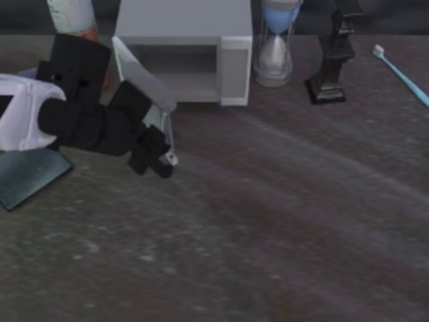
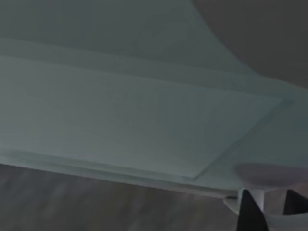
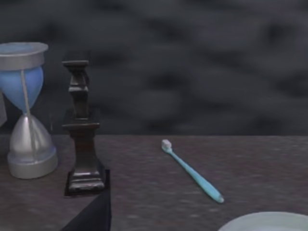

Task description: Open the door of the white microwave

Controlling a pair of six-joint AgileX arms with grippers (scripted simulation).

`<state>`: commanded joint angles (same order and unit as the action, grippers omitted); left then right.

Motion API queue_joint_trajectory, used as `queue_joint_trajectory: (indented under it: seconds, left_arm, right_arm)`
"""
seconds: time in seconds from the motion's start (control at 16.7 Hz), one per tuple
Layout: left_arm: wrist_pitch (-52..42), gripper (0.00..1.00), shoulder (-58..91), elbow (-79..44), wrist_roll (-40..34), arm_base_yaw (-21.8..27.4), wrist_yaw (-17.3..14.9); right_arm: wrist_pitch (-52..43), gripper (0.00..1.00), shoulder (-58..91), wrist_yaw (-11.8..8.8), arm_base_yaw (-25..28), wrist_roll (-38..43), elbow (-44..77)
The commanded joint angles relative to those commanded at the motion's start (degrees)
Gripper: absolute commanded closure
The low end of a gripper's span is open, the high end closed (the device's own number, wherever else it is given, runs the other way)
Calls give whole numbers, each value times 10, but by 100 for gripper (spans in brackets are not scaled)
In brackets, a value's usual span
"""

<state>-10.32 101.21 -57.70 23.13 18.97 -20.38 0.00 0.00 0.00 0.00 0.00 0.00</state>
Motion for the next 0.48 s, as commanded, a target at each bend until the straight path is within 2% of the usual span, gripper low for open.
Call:
queue_joint_trajectory:
  seconds: [0.24,0.48]
  left_arm:
    - [-1,100,1,3,0,2,-4]
    - [-16,100,1,1,33,-13,-24]
  right_arm:
    - [0,0,0,0,0,0,0]
    - [0,0,0,0,0,0,0]
